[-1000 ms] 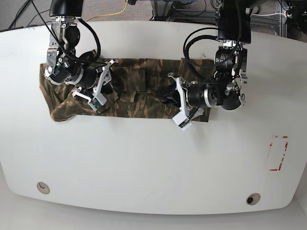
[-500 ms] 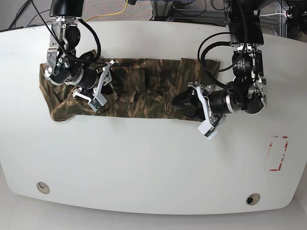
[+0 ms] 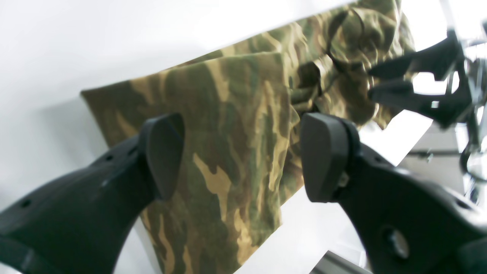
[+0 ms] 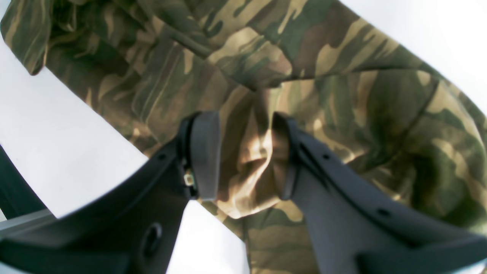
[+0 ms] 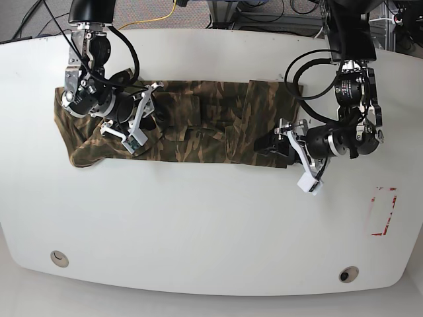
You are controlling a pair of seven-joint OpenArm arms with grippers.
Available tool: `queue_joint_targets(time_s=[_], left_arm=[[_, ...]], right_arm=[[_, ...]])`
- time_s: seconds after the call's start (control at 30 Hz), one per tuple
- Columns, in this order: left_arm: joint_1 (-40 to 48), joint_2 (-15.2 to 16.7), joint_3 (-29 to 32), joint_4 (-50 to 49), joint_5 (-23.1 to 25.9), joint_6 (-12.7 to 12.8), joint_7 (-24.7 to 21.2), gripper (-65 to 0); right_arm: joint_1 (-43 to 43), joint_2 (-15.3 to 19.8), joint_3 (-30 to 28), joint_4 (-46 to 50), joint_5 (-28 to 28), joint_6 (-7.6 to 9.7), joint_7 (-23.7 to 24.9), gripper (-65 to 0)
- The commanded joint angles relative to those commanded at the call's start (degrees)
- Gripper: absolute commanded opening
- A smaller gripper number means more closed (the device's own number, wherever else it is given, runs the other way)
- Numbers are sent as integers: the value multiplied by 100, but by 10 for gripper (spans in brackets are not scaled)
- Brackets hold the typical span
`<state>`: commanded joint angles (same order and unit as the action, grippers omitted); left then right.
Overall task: Layout the t-shirt on the table in an organized manner, then fold the t-shirt properly
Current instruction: 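Lift the held end with the left gripper and fold it toward the right gripper, then lower the folded end onto the strip with the left gripper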
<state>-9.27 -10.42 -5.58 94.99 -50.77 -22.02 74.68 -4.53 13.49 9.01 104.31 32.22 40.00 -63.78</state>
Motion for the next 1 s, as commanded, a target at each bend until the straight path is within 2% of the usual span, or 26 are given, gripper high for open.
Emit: queue_joint_targets(time_s=[0.23,0.4,0.53,0.63,0.77,1.0], left_arm=[[26,9,202,0,-9,26,0,-187],[0,18,826,-9,44,88,0,-190],[-97,123,1495,26,545,475,-18,-190],[-185,220,1793,26,976,668,-9,-190],[-211,308,2004,26,1459,932,-18,-190],[-211,484,2136,26,1908,1398,-18,-192]], right_arm=[[9,0,0,0,-9,0,0,-428],[0,0,0,0,0,0,0,-428],[0,0,0,0,-18,0,0,-428],[0,18,0,0,-18,0,0,-428],[0,9,0,0,-18,0,0,-428],[-9,0,0,0,-18,0,0,-428]])
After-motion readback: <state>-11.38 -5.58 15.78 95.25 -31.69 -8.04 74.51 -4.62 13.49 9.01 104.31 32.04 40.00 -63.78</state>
